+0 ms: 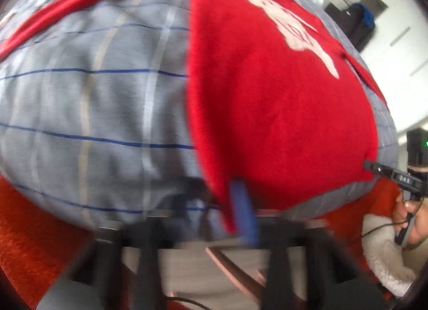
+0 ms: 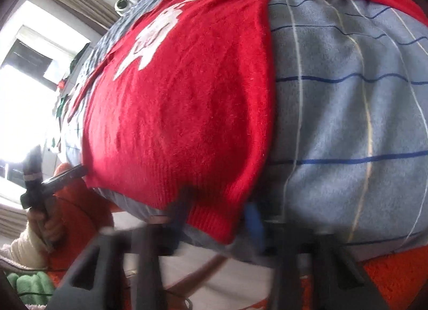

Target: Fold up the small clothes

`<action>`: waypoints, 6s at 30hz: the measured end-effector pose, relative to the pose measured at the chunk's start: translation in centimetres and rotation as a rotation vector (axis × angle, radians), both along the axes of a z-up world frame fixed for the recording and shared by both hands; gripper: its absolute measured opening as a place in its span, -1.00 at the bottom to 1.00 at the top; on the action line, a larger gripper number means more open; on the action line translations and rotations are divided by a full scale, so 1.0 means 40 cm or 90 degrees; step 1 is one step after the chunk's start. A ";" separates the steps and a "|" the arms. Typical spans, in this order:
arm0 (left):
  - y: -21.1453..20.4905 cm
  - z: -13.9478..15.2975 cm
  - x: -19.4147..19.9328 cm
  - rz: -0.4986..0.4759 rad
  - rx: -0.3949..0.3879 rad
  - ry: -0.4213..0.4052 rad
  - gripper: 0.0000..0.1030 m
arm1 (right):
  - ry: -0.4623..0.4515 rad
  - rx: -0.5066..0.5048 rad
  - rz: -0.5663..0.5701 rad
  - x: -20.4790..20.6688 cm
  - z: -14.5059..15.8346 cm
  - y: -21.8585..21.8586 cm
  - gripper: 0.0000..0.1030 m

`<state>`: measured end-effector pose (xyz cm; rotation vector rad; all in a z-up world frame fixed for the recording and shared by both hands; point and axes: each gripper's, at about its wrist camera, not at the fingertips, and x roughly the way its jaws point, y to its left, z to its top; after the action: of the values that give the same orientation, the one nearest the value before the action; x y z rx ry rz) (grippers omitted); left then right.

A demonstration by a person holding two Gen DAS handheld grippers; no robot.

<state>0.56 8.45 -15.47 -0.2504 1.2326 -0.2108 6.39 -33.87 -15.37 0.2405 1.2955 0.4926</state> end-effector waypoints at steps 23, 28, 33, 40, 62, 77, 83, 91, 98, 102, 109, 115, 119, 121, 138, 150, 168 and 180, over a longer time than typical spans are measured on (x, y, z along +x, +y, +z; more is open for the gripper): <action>-0.084 -0.014 -0.030 -0.052 0.131 -0.007 -0.57 | 0.065 -0.014 -0.059 -0.022 -0.048 -0.023 -0.75; -0.051 0.073 -0.059 -0.003 0.161 -0.069 0.07 | 0.021 -0.054 -0.080 -0.055 0.015 -0.039 -0.15; 0.013 0.139 0.002 0.080 0.198 -0.147 0.41 | -0.172 -0.149 -0.164 -0.087 0.139 -0.078 0.05; 0.085 0.094 0.091 0.143 0.269 -0.171 0.41 | -0.301 -0.159 -0.285 -0.057 0.146 -0.121 0.15; 0.125 0.042 0.088 0.187 0.288 -0.144 0.90 | -0.257 -0.161 -0.295 -0.028 0.092 -0.119 0.15; 0.167 0.020 0.073 0.219 0.214 -0.141 0.99 | -0.259 -0.126 -0.310 -0.032 0.091 -0.141 0.15; 0.185 0.083 0.073 0.214 0.159 -0.206 0.99 | -0.261 -0.115 -0.316 -0.033 0.092 -0.149 0.15; 0.191 0.077 0.133 0.158 0.145 -0.182 0.99 | -0.264 -0.115 -0.317 -0.040 0.100 -0.147 0.15; 0.239 0.049 0.090 0.205 0.134 -0.181 0.99 | -0.249 -0.024 -0.355 0.022 0.181 -0.272 0.15; 0.276 0.045 0.088 0.254 0.105 -0.175 0.99 | -0.255 0.074 -0.478 0.073 0.241 -0.480 0.15; 0.256 0.040 0.090 0.252 0.147 -0.186 0.99 | -0.145 0.285 -0.623 0.133 0.151 -0.713 0.13; 0.244 0.040 0.090 0.247 0.182 -0.192 0.99 | -0.089 0.320 -0.735 0.180 0.055 -0.794 -0.05; 0.252 0.035 0.090 0.258 0.184 -0.186 0.99 | -0.063 0.330 -0.777 0.196 0.008 -0.826 -0.18; 0.253 0.033 0.094 0.262 0.186 -0.184 0.99 | -0.069 0.329 -0.788 0.201 0.001 -0.832 -0.18; 0.241 0.033 0.100 0.261 0.197 -0.186 0.99 | -0.300 0.155 -0.490 0.388 0.403 -0.566 -0.91; 0.252 0.034 0.097 0.257 0.176 -0.184 0.99 | -0.299 0.175 -0.097 0.601 0.491 0.277 -0.91; 0.241 0.029 0.099 0.260 0.185 -0.179 0.99 | -0.259 -0.091 -0.001 0.406 0.178 0.257 0.08; 0.222 0.016 0.098 0.268 0.231 -0.194 0.99 | -0.269 -0.364 -0.238 0.171 0.152 -0.058 0.56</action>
<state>4.49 17.32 -14.85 -0.1494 0.8718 0.3277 13.22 -36.17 -9.28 -0.1014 0.9001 -0.1515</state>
